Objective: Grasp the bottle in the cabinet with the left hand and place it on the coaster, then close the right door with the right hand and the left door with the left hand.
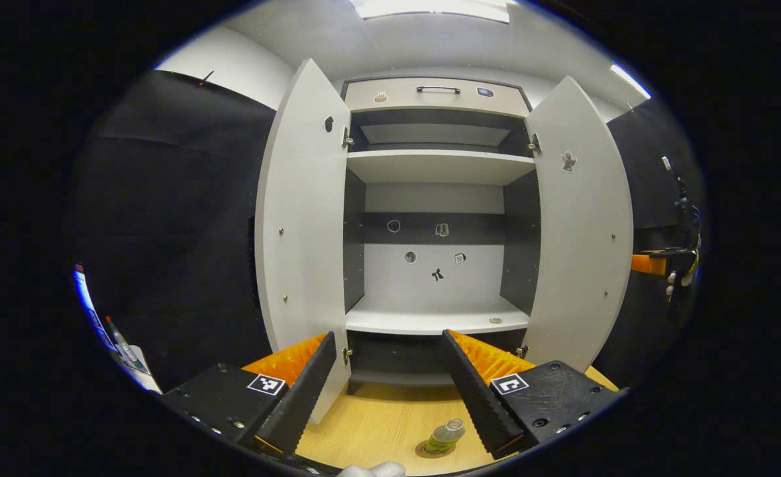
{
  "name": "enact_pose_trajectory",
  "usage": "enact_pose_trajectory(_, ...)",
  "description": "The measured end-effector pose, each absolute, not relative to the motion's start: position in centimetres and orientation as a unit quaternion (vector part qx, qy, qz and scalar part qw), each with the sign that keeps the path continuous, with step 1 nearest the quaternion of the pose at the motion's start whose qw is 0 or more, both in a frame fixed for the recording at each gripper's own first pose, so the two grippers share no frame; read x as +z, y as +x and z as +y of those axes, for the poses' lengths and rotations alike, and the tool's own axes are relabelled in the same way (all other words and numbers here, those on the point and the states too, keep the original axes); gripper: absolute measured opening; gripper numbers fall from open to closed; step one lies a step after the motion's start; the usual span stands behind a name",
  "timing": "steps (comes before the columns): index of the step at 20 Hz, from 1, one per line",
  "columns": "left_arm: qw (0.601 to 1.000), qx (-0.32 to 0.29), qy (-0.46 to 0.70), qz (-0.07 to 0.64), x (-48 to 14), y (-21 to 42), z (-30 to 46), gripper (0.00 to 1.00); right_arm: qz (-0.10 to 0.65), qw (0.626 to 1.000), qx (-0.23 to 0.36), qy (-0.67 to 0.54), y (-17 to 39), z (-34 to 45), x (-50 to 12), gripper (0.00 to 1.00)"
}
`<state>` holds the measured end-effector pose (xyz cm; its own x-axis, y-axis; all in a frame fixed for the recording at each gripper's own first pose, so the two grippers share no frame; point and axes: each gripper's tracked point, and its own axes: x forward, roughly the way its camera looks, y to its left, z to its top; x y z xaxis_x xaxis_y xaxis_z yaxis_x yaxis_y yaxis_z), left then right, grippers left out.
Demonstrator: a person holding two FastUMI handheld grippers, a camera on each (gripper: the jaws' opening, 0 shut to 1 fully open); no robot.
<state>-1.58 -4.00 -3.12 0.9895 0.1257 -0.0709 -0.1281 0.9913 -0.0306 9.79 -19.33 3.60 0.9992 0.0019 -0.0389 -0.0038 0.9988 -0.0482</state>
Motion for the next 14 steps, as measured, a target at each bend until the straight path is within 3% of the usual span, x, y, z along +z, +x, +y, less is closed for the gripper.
enact_pose_trajectory(3,0.996,0.073,-0.016,0.039,-3.4,-2.1,-4.4,1.0,0.015,0.999,0.018,-0.032,10.4,-18.4,4.1,0.97)
enact_pose_trajectory(4,0.996,0.075,-0.014,0.041,-3.5,-2.2,-4.5,0.94,0.014,0.999,0.022,-0.036,10.6,-18.2,4.1,0.96)
enact_pose_trajectory(8,0.995,0.085,-0.01,0.047,-4.1,-3.0,-4.0,1.0,0.029,0.999,0.037,-0.016,10.5,-16.9,3.6,0.96)
enact_pose_trajectory(14,0.994,0.094,-0.006,0.054,-4.4,-4.0,-2.5,0.97,0.03,0.998,0.045,-0.018,10.3,-13.8,3.4,0.93)
